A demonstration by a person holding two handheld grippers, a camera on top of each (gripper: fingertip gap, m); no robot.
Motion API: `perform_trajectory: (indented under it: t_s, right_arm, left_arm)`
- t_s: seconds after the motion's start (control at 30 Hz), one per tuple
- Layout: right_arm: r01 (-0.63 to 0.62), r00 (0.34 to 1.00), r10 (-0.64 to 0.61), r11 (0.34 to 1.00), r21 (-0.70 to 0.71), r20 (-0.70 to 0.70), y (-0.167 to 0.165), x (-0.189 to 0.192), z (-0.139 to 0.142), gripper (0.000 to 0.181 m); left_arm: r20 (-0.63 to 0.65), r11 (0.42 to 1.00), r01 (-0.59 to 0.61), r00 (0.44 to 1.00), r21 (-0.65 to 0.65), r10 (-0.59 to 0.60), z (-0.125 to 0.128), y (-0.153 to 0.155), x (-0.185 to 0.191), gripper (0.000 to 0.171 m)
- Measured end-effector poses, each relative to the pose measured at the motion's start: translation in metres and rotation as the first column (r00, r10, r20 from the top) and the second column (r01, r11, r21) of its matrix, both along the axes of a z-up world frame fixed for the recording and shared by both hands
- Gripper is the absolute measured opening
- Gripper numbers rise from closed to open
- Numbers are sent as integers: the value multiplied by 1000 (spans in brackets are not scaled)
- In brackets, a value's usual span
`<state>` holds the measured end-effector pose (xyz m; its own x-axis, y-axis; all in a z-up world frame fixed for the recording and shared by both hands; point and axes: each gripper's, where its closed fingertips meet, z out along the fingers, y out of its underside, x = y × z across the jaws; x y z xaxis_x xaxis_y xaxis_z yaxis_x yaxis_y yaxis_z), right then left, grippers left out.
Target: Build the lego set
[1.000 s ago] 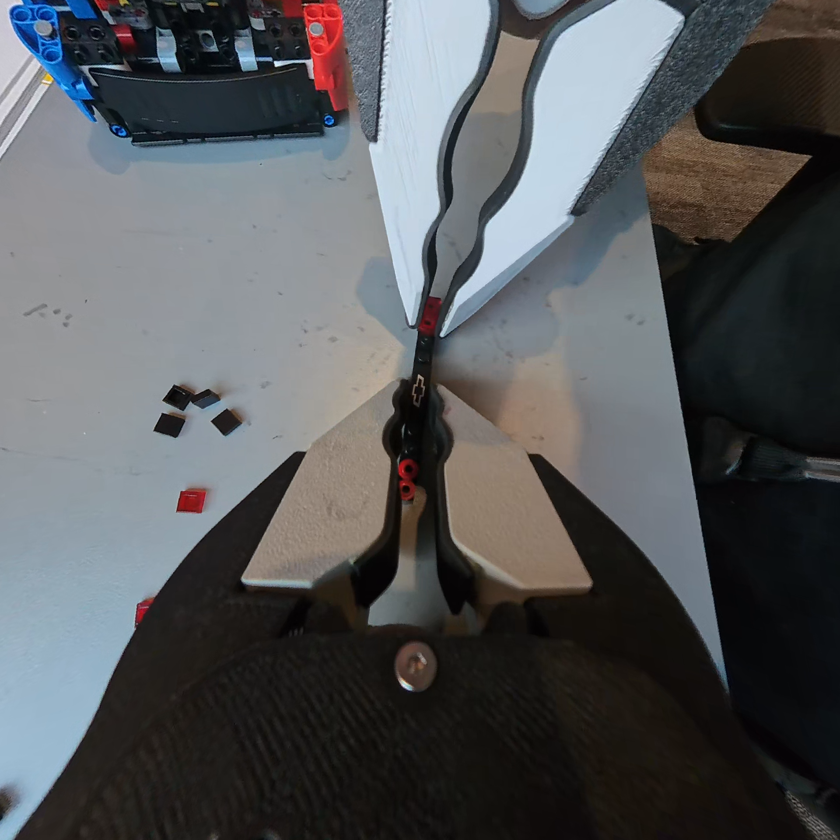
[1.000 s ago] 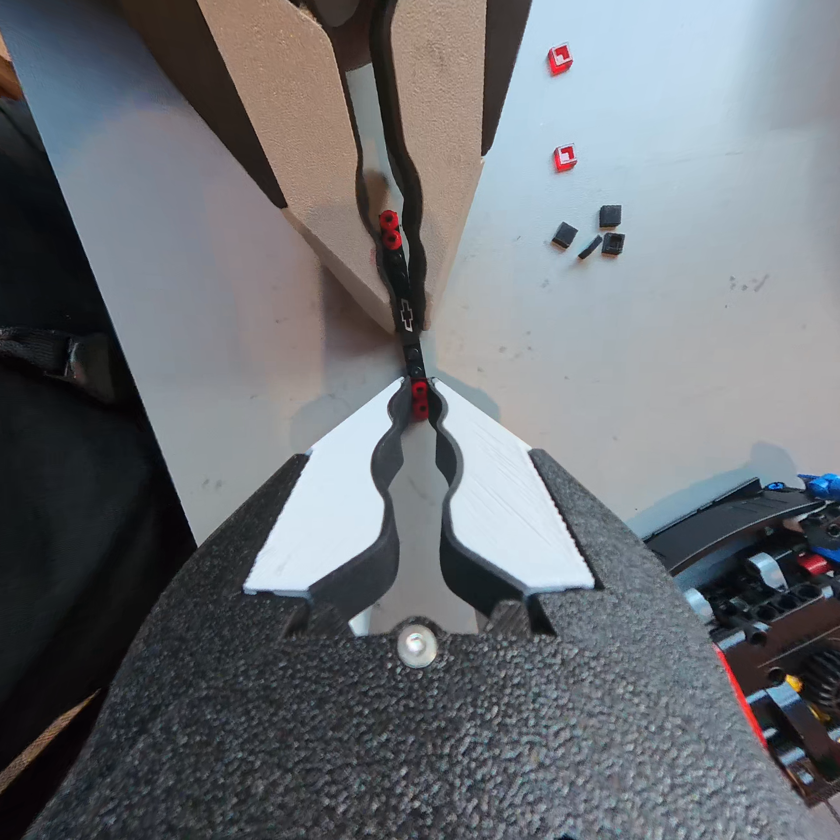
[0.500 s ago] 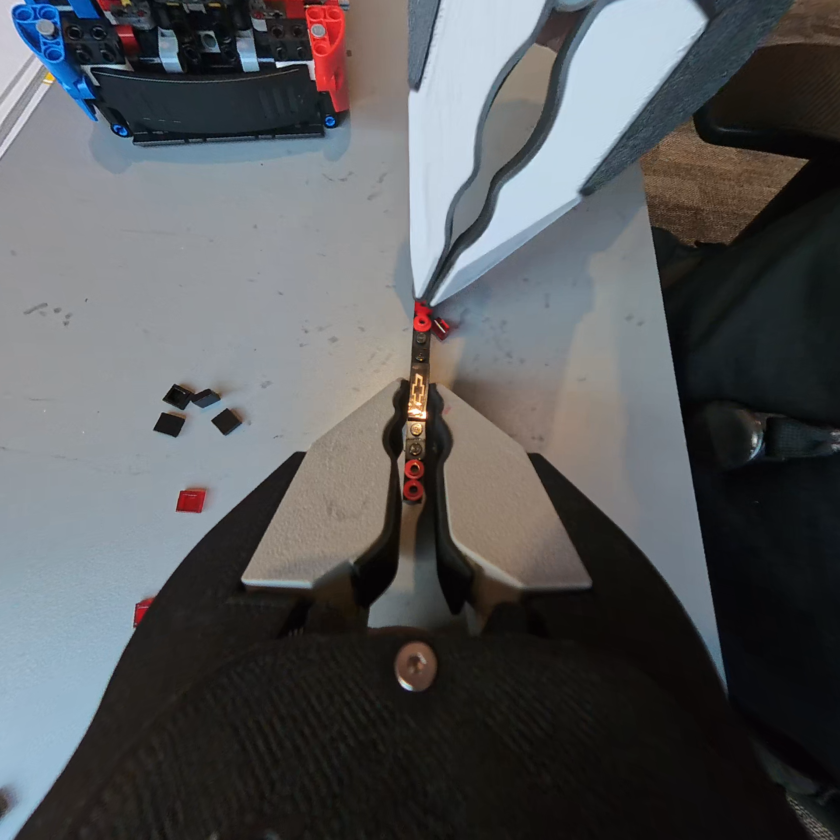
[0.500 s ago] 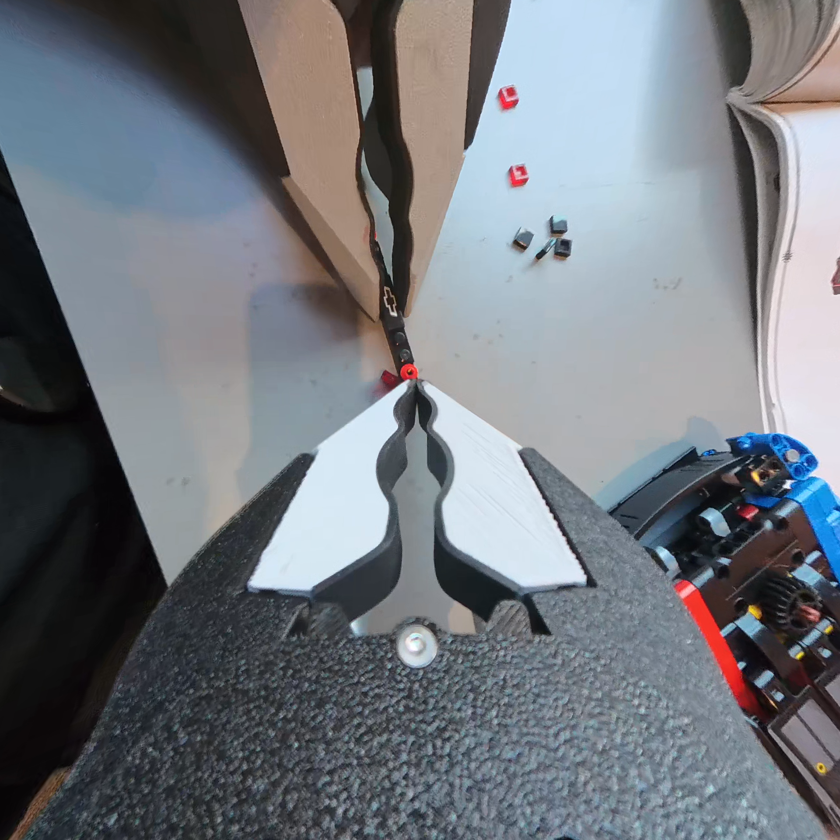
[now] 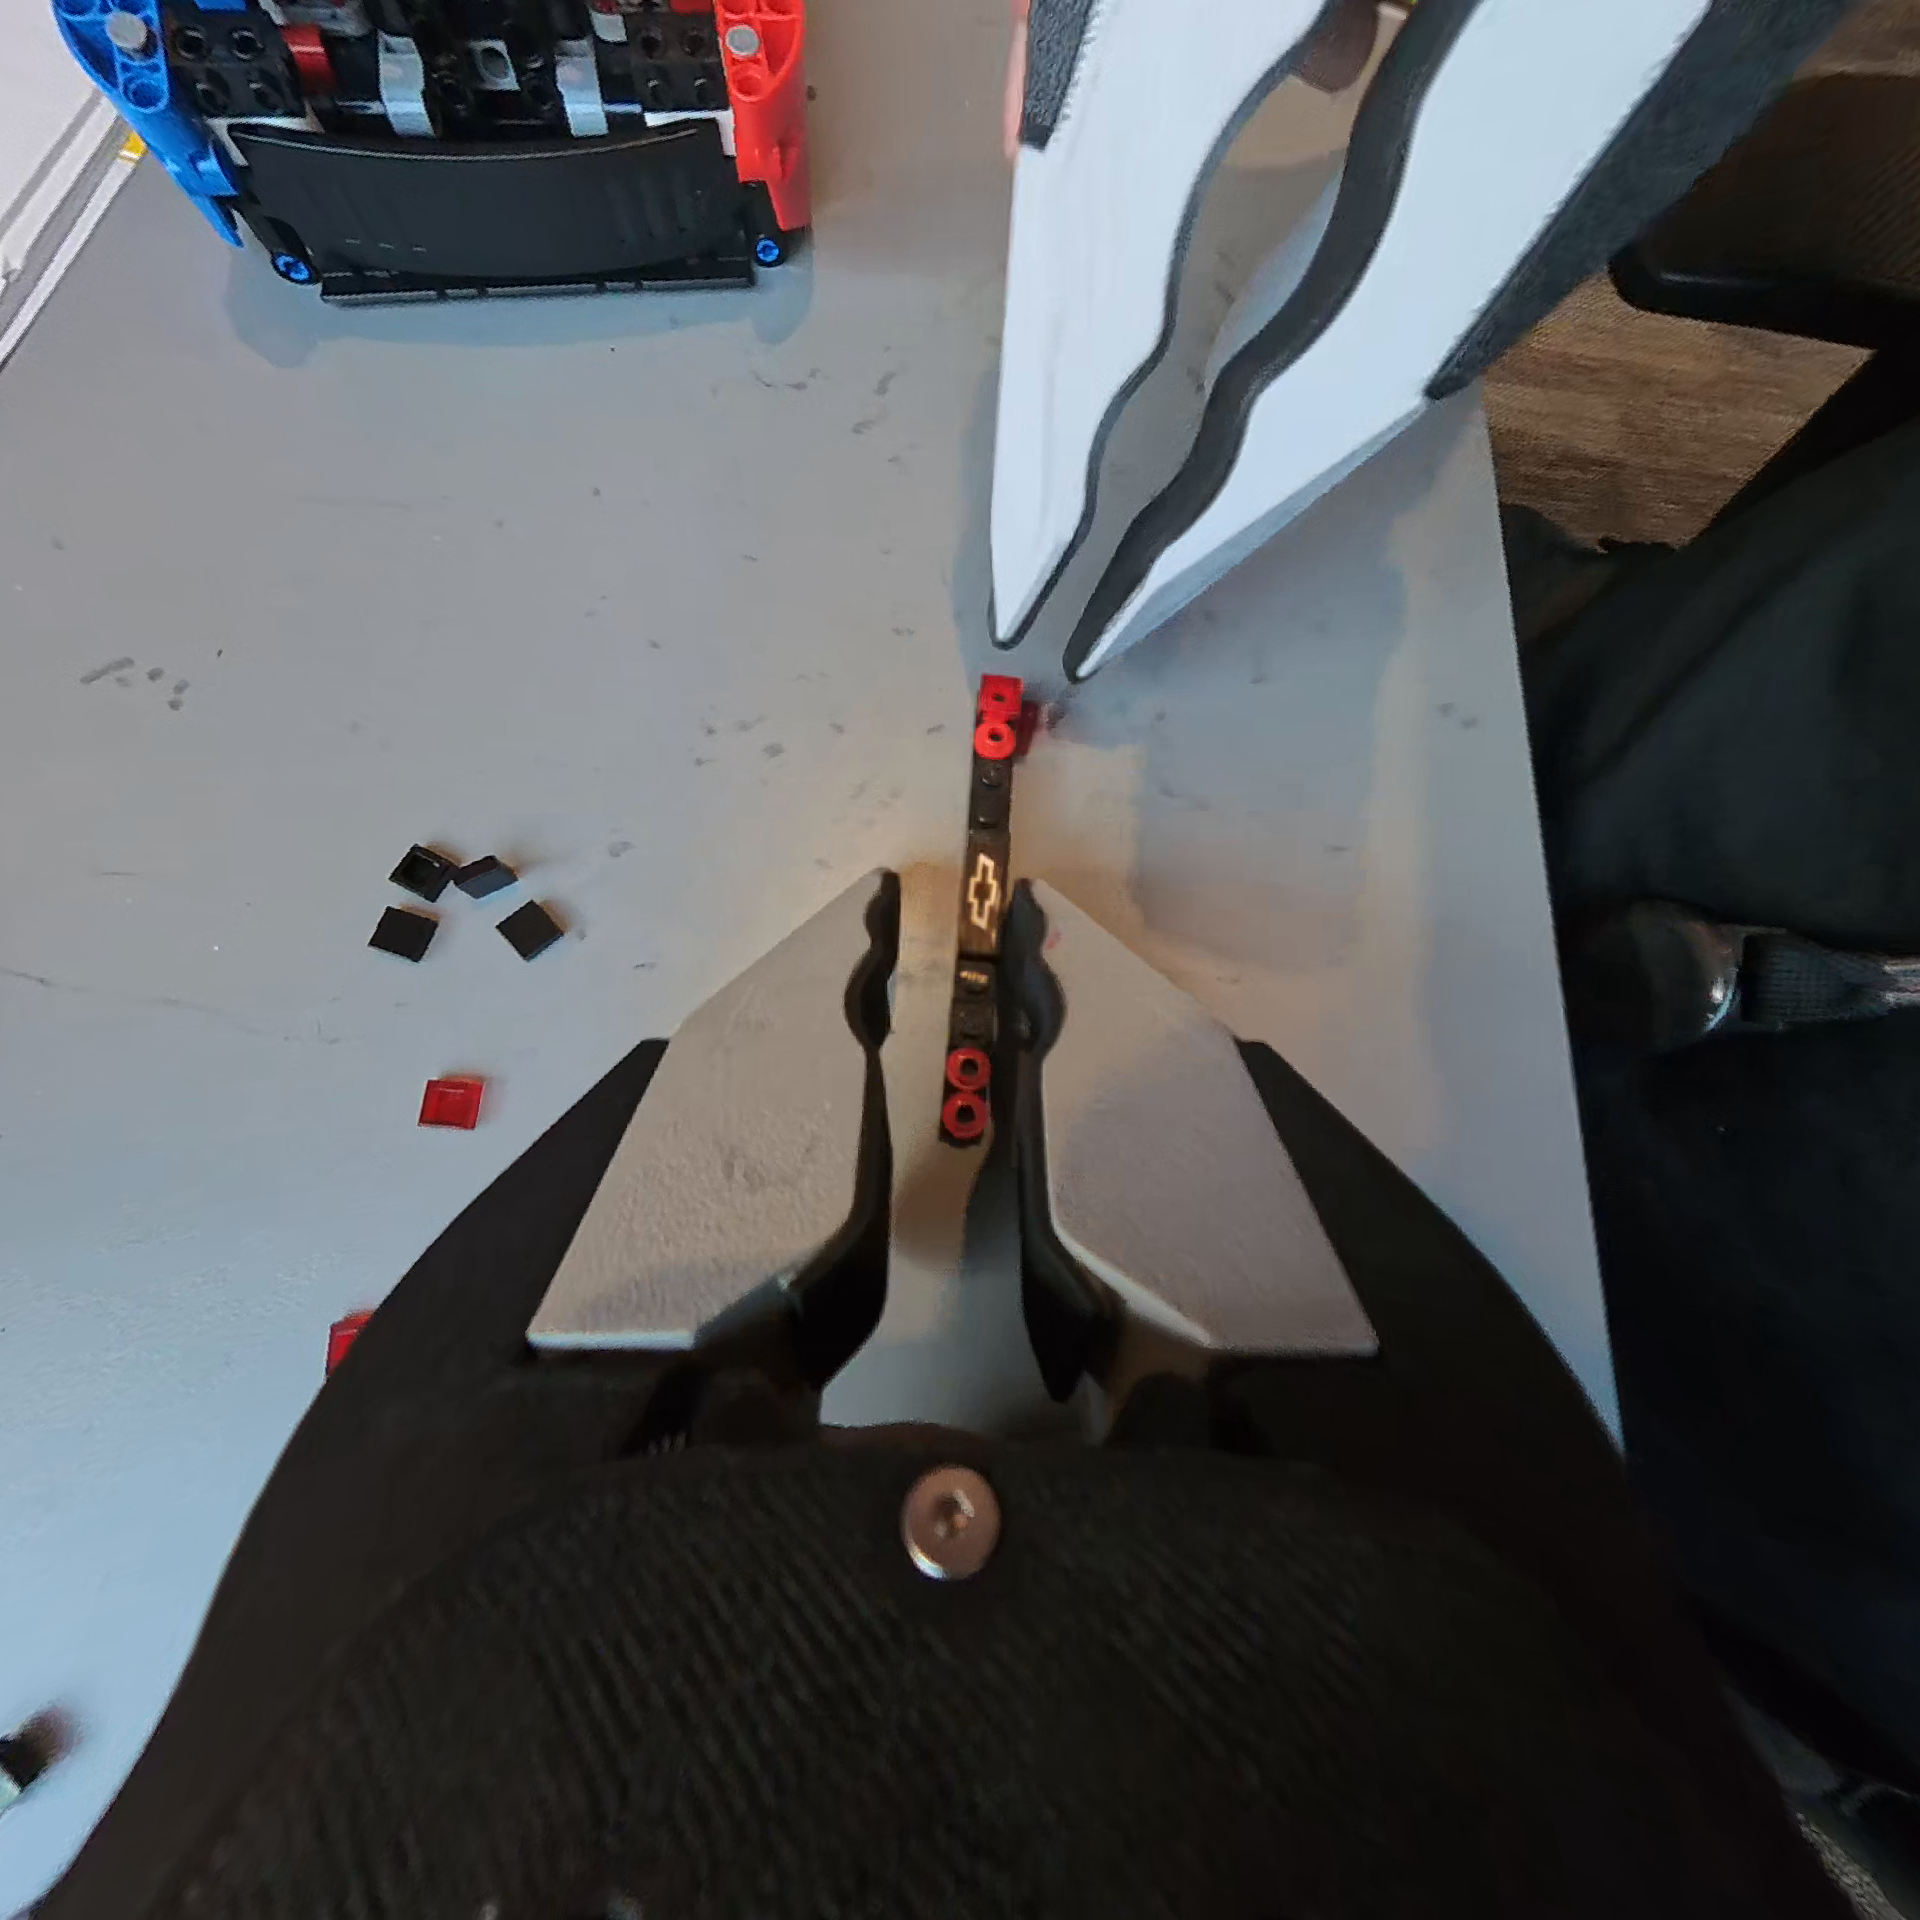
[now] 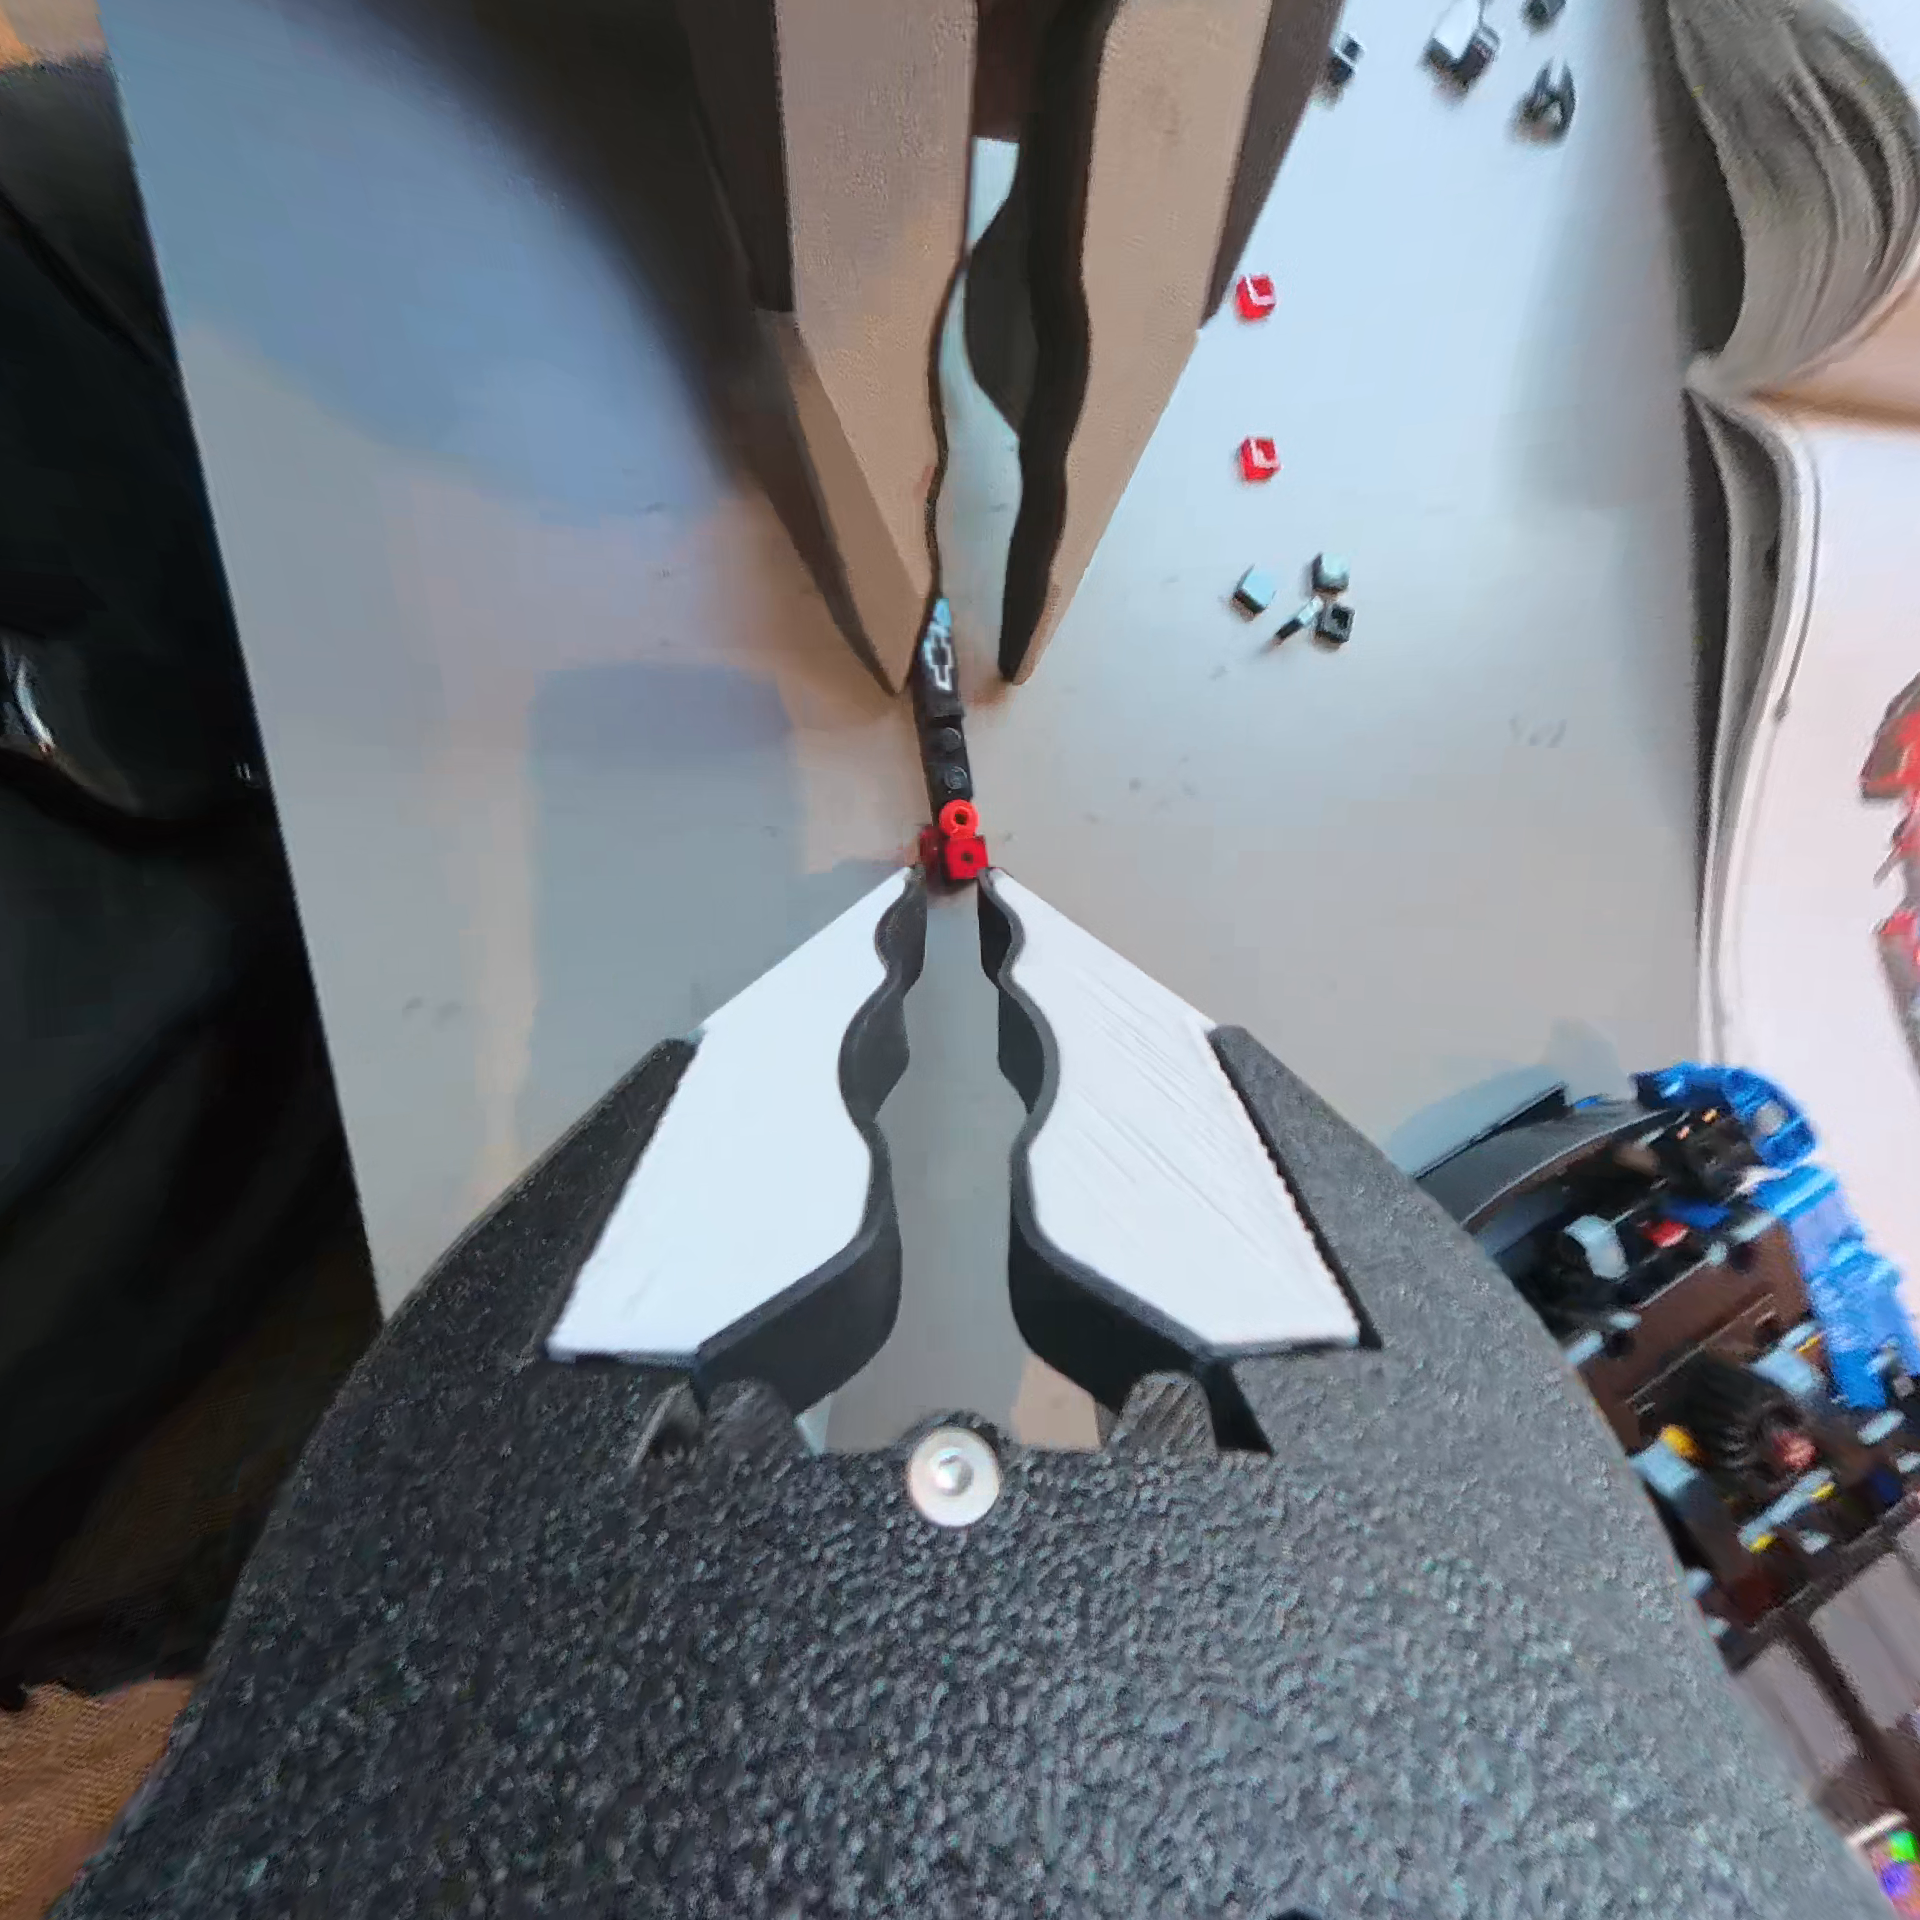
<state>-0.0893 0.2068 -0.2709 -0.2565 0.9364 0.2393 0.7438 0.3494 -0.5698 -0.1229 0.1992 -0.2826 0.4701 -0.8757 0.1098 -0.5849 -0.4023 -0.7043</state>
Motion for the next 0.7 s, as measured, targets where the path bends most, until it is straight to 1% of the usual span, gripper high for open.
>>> perform_trajectory:
  t_s: [0.1, 0.13, 0.17, 0.2, 0.23, 0.37, 0.47, 0.57, 0.63, 0.7]
  right_arm:
    - [-104, 995, 104, 993, 50, 9, -3, -1, 1, 9]
    - [-112, 994, 112, 991, 68, 9, -2, -2, 2, 8]
    - [-100, 995, 99, 992, 77, 11, 2, -2, 1, 7]
    - [-84, 996, 83, 994, 68, 16, 4, -1, 0, 7]
    - [-67, 998, 67, 996, 53, 12, 5, 1, 0, 7]
    - [-38, 998, 38, 999, 1, -47, -1, 5, 3, 6]
    - [-32, 997, 29, 999, -41, -66, -5, 3, 0, 8]
    - [-24, 998, 18, 996, -85, -62, -5, -3, -6, 13]
    - [-35, 997, 29, 995, -97, -65, -5, -5, -7, 12]
    - [-51, 997, 45, 994, -93, -64, -5, -7, -8, 7]
  left_arm:
    - [-28, 1000, -21, 999, 18, 22, -1, 1, -4, 19]
    - [-28, 999, -29, 999, 16, 30, -1, 1, -4, 19]
    - [-25, 999, -38, 999, 18, 38, -1, 2, -5, 17]
    - [-27, 998, -49, 998, 27, 50, -1, 4, -6, 7]
    - [-27, 998, -62, 998, 32, 63, -1, 6, -6, 5]
    - [-54, 996, -82, 995, 31, 84, -2, 12, -10, 5]
    - [-82, 995, -99, 991, 27, 101, -1, 13, -13, 17]
    - [-78, 994, -104, 991, 24, 106, -1, 9, -14, 20]
    - [-88, 993, -117, 989, 21, 118, 0, 7, -16, 23]
    - [-86, 989, -138, 986, 45, 142, 6, 7, -18, 25]
